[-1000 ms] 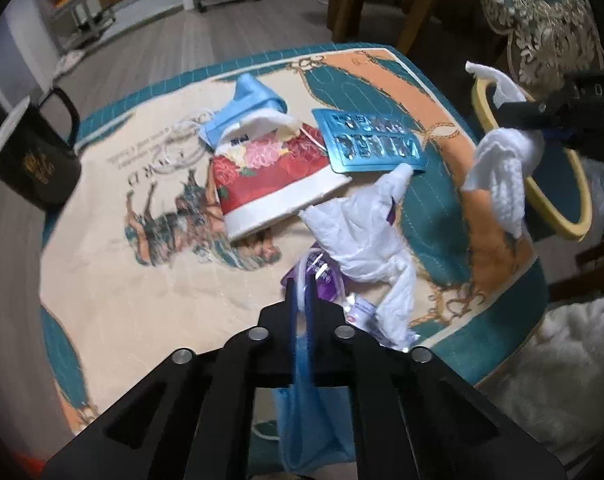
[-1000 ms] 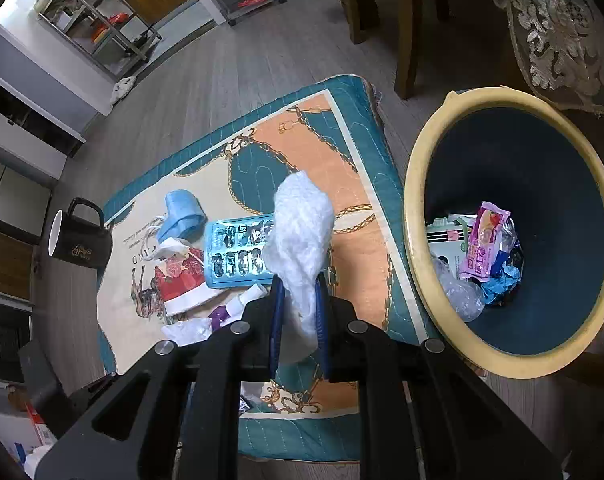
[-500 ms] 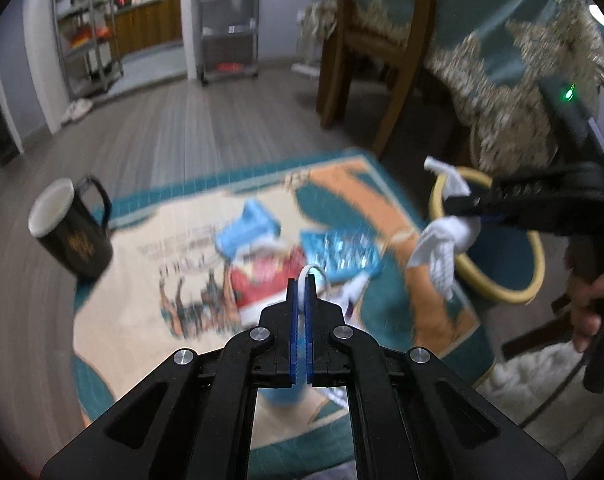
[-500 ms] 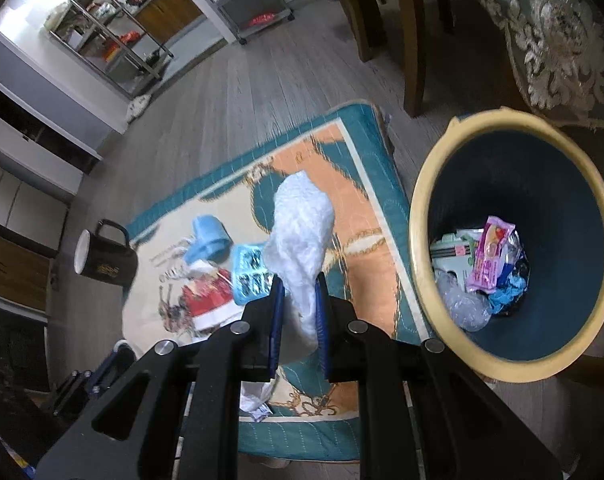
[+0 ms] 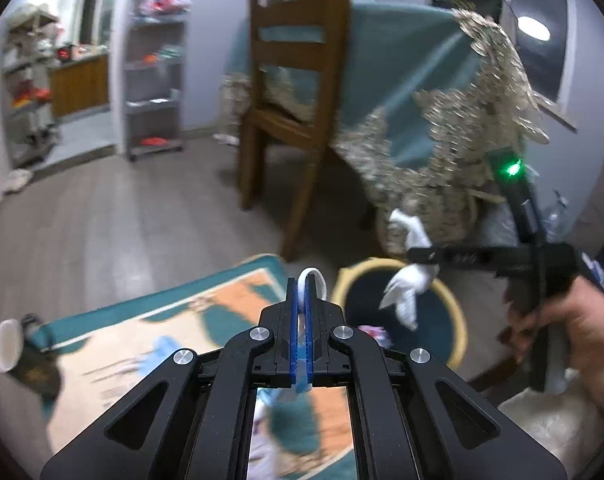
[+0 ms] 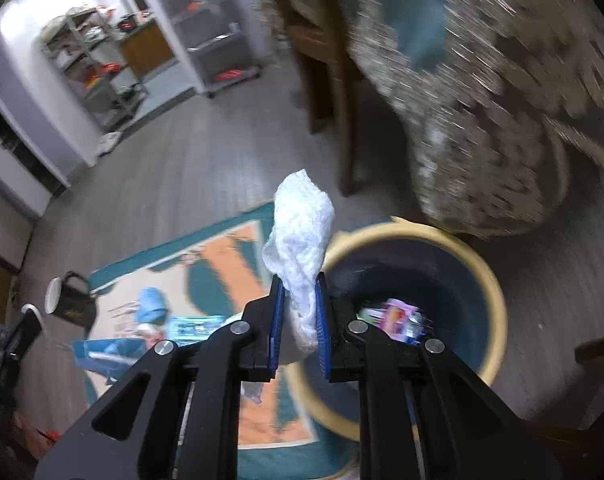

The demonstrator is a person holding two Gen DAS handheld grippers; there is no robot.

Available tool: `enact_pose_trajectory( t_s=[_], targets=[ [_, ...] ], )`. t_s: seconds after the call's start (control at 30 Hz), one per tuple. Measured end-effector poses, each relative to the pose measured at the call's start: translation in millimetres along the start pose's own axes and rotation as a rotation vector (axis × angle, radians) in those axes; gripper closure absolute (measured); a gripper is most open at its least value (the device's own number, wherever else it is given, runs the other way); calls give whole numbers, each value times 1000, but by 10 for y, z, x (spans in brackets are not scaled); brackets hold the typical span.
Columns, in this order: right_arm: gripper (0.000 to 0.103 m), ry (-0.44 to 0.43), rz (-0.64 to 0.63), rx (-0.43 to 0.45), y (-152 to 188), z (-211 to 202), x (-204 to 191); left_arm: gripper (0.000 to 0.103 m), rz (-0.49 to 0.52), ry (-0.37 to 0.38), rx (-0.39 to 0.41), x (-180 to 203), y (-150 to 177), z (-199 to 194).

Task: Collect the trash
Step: 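Carry the white tissue to the bin with the right gripper while the left carries the mask, then open both grippers over the bin and return them to the cushion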

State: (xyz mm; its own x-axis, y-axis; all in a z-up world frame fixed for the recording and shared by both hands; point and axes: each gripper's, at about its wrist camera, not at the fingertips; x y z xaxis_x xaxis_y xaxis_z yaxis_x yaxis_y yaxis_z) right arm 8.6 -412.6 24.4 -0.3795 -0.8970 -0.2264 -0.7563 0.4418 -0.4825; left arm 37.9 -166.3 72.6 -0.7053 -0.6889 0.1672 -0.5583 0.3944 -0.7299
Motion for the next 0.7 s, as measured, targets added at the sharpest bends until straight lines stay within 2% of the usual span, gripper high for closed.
enact_pose_trajectory(
  t_s=[0.1,0.3,0.47,0.5,0.53,0.57,0.63,0.7],
  targets=[
    [89,35,27,-40,3,140,247,99,47,42,-36,241,-38,336],
    [89,166,-5,-96,21,326,567,99,103,109,-95,631,-28,903],
    [86,238,-25,-107,38,389,693,98,152,129,-108,799,-22,1112],
    [83,243,-27,-114,42,411,711,92,148,136,-113,786,-11,1119],
    [82,249,-28,-119,48,429,711,76,142,143,-123,781,6,1153],
    [77,252,-30,-122,53,437,726,51,139,140,-132,772,20,1178],
    [70,261,-34,-117,60,448,720,38,136,135,-121,745,45,1175],
    [63,259,-32,-110,59,436,708,38,129,129,-123,714,55,1159]
  ],
)
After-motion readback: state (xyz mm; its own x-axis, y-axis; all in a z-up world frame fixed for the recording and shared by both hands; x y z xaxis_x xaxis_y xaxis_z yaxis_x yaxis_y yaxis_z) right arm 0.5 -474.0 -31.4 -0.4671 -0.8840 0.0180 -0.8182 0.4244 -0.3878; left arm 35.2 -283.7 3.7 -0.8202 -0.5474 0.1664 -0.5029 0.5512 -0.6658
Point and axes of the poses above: each gripper's, at about its wrist camera, not at the fingertips, and z roughly the way its jaws point, x to its right, y to its underside, and after that the axes turned 4 degrees about -x, right-handed
